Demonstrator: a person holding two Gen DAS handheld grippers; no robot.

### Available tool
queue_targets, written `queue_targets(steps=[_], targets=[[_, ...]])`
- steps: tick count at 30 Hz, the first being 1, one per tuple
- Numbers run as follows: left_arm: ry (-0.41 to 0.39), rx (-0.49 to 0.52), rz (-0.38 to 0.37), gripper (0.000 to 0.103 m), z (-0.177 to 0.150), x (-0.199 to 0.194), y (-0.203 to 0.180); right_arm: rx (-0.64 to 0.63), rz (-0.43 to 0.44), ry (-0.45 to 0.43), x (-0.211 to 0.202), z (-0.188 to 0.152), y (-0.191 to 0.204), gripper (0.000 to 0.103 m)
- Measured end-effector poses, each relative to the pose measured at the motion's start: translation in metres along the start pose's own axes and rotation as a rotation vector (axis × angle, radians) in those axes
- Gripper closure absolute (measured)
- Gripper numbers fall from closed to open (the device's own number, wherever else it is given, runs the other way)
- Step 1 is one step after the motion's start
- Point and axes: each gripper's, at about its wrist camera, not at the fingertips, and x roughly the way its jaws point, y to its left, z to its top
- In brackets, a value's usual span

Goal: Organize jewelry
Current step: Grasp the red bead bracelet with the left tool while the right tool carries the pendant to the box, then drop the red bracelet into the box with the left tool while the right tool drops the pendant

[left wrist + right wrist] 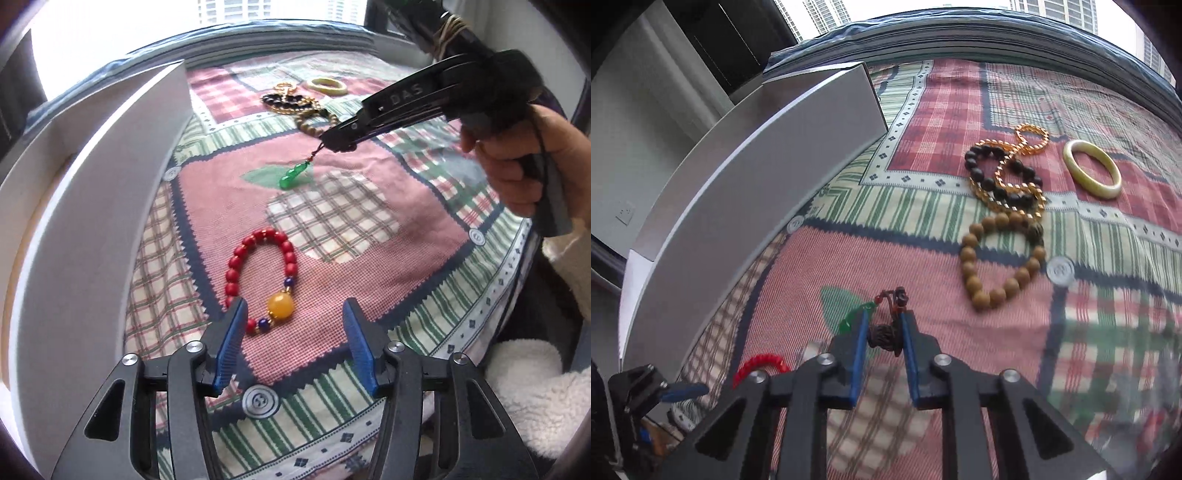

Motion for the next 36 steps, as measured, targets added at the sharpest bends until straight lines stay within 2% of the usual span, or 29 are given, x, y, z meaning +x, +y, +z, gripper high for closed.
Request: queue_targets(steps=[2,7,9,10,13,17,21,25,28,31,34,36], targets=[[0.033,0.015,0.013,0.059,0.003,0.012,-0.003,0.021,0.022,-0.011,-0.014,-0.013,-0.005,0.084],[0.073,-0.022,0.002,0.060,0.001,0.021,0.004,0.061,0.092,-0.038,-0.045,-0.038,-0.009,0.084],[0.083,-0.051,-0.022,0.072,0.002,0.023,0.007,0.070,0.116,-0.054,-0.056,-0.042,-0.009,0.084],[0.086,-0.067,-0.040,0.087,0.003,0.023,0.010,0.070,0.120,-0.063,-0.061,-0.043,-0.009,0.084],[0.085,-0.134,-0.090,0.088,0.005,0.020,0.017,0.073,0.129,-0.088,-0.074,-0.043,-0.006,0.084],[0.038,-0.274,-0.184,0.088,0.011,-0.001,0.031,0.064,0.133,-0.117,-0.091,-0.043,-0.003,0.084],[-0.018,-0.449,-0.304,0.088,0.022,-0.034,0.055,0.039,0.141,-0.131,-0.103,-0.036,0.008,0.084],[-0.077,-0.562,-0.350,0.088,0.027,-0.077,0.081,-0.026,0.147,-0.157,-0.118,-0.024,0.033,0.084],[-0.139,-0.589,-0.292,0.088,0.028,-0.118,0.102,-0.092,0.163,-0.182,-0.128,-0.010,0.060,0.084],[-0.185,-0.625,-0.180,0.088,0.025,-0.153,0.130,-0.159,0.186,-0.205,-0.134,0.008,0.092,0.084],[-0.189,-0.661,-0.039,0.088,0.023,-0.169,0.168,-0.225,0.209,-0.215,-0.130,0.029,0.128,0.084],[-0.171,-0.679,0.027,0.088,0.022,-0.168,0.192,-0.265,0.220,-0.219,-0.121,0.045,0.153,0.084]])
